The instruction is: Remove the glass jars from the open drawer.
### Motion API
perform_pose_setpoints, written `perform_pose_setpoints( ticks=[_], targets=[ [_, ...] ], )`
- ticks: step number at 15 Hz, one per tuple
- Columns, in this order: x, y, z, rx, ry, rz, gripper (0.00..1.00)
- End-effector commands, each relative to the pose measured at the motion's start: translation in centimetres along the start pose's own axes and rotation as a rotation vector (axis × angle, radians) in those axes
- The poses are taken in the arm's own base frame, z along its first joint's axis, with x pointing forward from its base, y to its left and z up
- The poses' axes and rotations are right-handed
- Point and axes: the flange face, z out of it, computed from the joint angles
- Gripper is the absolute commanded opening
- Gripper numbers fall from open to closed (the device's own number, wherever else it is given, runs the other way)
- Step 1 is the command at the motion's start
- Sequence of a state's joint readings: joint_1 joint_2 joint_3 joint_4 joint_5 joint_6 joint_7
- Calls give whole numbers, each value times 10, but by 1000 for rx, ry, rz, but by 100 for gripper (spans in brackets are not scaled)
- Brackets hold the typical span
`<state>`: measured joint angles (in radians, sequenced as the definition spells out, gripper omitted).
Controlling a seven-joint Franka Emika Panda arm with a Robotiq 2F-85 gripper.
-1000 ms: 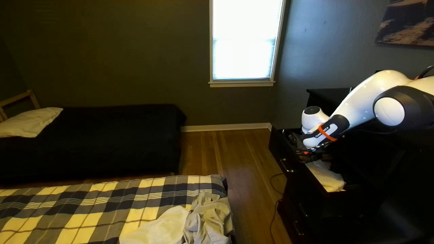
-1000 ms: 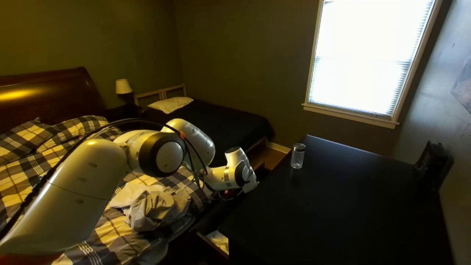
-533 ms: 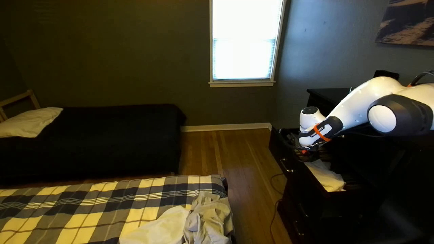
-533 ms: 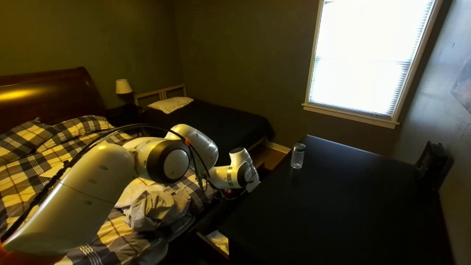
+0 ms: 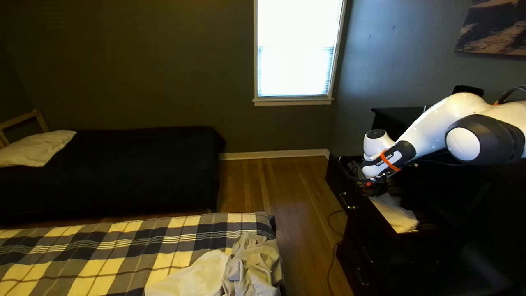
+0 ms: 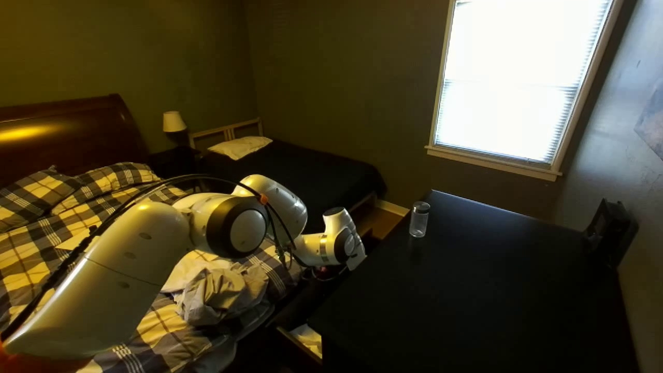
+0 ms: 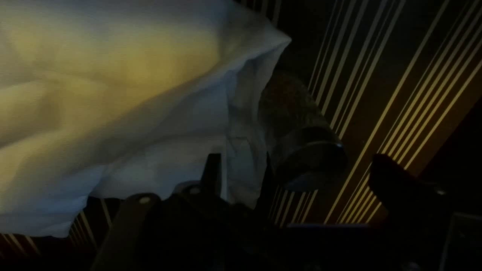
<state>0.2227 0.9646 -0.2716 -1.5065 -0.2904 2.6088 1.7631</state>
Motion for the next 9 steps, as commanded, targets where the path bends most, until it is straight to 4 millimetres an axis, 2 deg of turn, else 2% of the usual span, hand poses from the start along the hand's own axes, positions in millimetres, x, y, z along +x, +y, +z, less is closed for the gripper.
perform_pose_setpoints(
  ticks=[1,9],
  targets=[
    [0,-3,3,3,-6,1,100],
    [1,-12,8,18,-10,6,100]
  ],
)
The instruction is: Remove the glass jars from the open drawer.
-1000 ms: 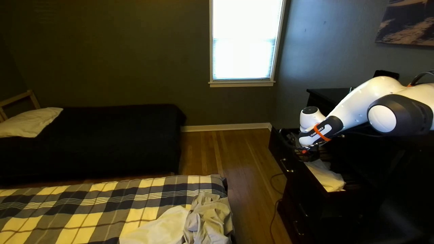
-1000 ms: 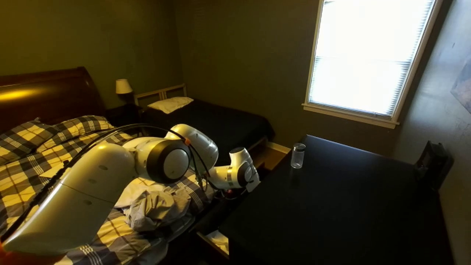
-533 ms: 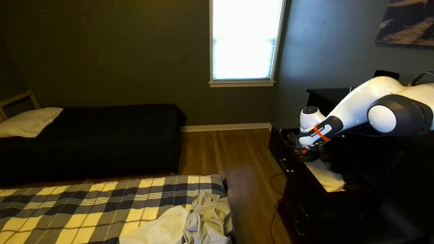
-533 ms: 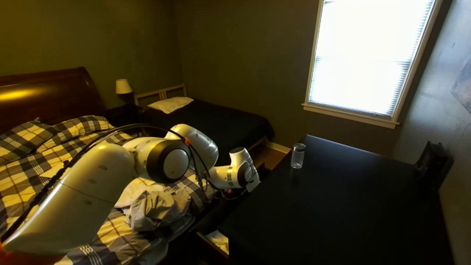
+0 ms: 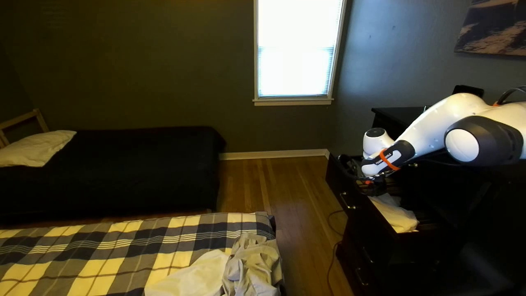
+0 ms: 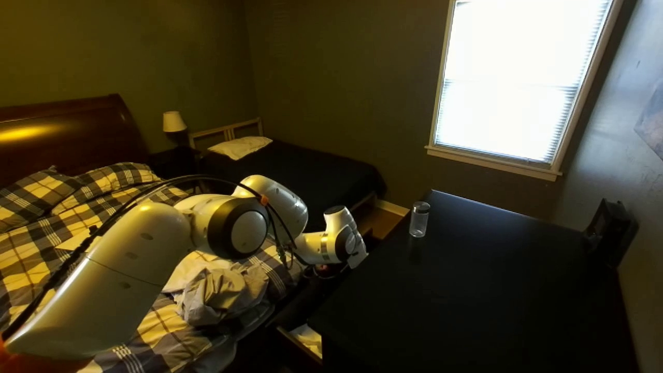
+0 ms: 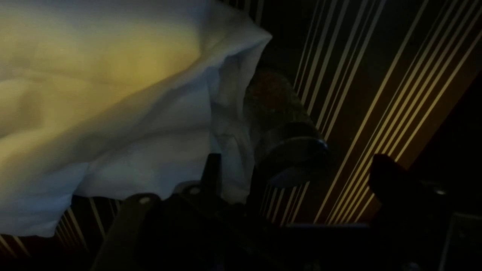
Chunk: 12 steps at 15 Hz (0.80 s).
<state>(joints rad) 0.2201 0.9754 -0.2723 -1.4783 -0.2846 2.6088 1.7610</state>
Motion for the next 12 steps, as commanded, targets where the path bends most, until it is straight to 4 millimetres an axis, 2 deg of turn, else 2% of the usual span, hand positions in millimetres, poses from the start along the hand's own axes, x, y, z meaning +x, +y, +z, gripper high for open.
perform_pose_setpoints(
  ticks=[1,5,6,7,12],
  targets=[
    [-1,-4,12,-3,-14,-1,100],
    [-1,-4,22,-13,-21,-4,100],
    [-1,-4,24,-12,-21,-3,75],
    [-2,-4,26,-15,-25,-4,72],
    [-4,-5,25,-35,-36,-9,33]
  ],
)
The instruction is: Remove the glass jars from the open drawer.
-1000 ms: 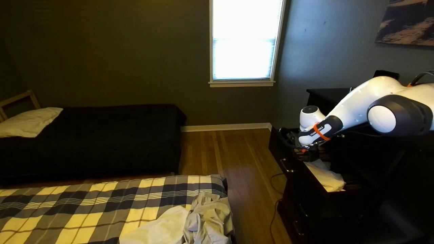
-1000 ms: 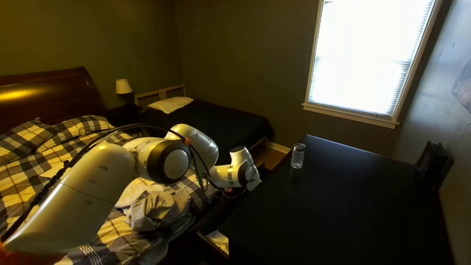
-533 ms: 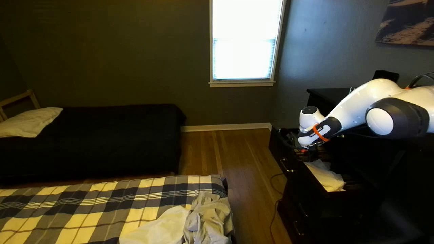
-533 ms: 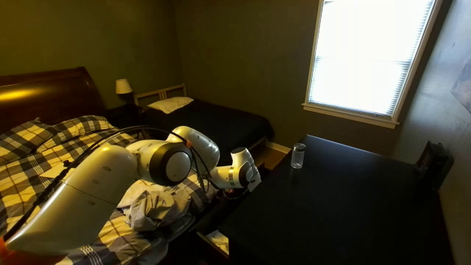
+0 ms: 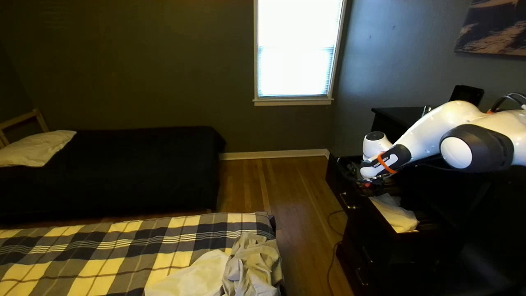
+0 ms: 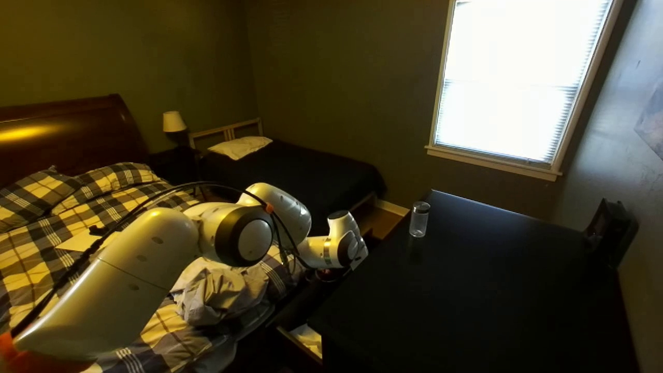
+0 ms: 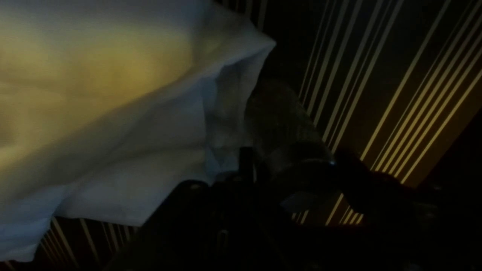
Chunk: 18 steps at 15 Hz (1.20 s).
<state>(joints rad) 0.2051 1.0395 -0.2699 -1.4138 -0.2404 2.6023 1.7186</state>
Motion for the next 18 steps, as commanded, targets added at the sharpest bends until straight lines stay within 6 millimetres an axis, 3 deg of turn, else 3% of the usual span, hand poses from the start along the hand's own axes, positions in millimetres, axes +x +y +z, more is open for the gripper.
perform_pose_setpoints(
  ticks=[1,5,8,13,18],
  targets=[
    [-3,-3,1,-29,-24,-4,27],
    [1,-6,-14,-87,-17,-13,25],
    [14,-18,-46,-128,-36,-26,25],
    [38,-50,-144,-107,-118,-100,25],
    [80,-47,-245,-295,-213,-251,25]
  ],
)
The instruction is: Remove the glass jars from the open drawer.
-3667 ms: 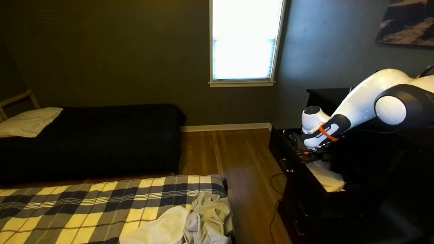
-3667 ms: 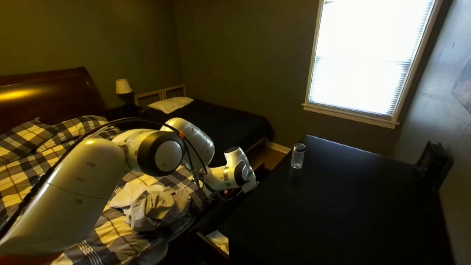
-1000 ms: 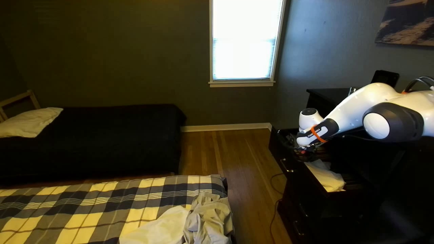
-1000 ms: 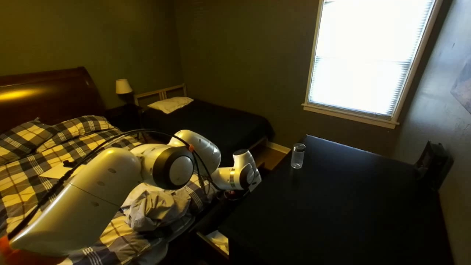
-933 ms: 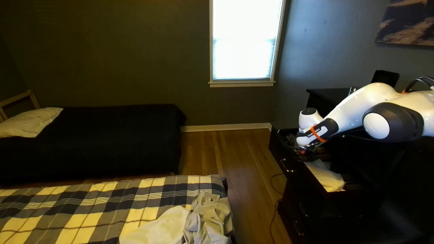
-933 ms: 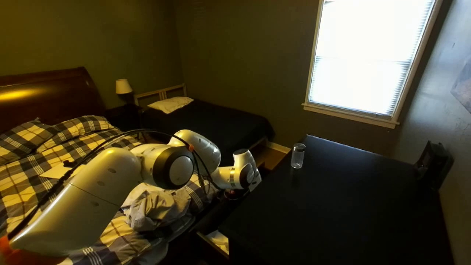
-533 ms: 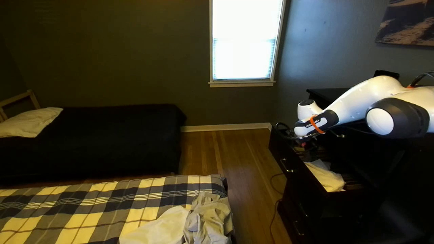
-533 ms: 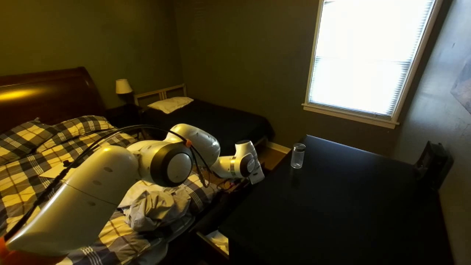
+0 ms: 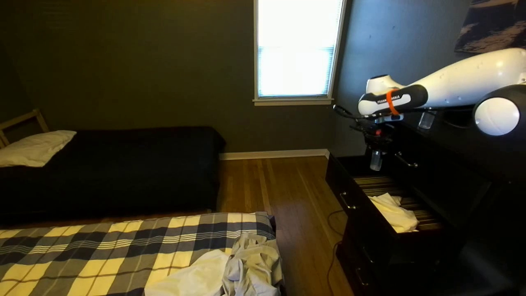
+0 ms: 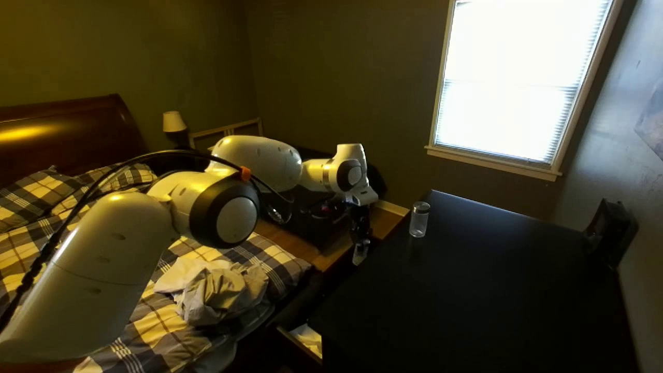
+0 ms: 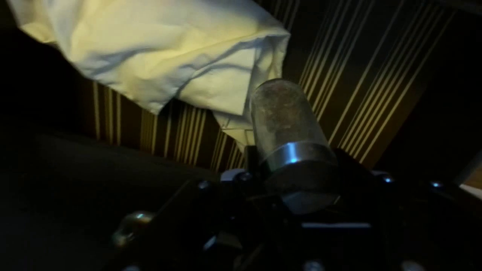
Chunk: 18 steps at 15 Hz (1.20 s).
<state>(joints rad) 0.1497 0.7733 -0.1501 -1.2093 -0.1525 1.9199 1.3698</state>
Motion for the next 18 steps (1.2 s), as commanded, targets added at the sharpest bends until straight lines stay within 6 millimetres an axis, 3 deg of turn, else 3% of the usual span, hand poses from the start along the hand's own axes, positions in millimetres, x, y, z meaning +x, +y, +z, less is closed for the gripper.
perform_pose_setpoints(
  ticks=[1,4,9,13,18],
  targets=[
    [20,25,-60,-118,-68,-49,25],
    [40,46,-106,-197,-86,-16,25],
    [72,73,-160,-221,-99,84,25],
    [104,85,-187,-167,-40,222,25],
    [136,94,-199,-110,10,374,25]
  ],
)
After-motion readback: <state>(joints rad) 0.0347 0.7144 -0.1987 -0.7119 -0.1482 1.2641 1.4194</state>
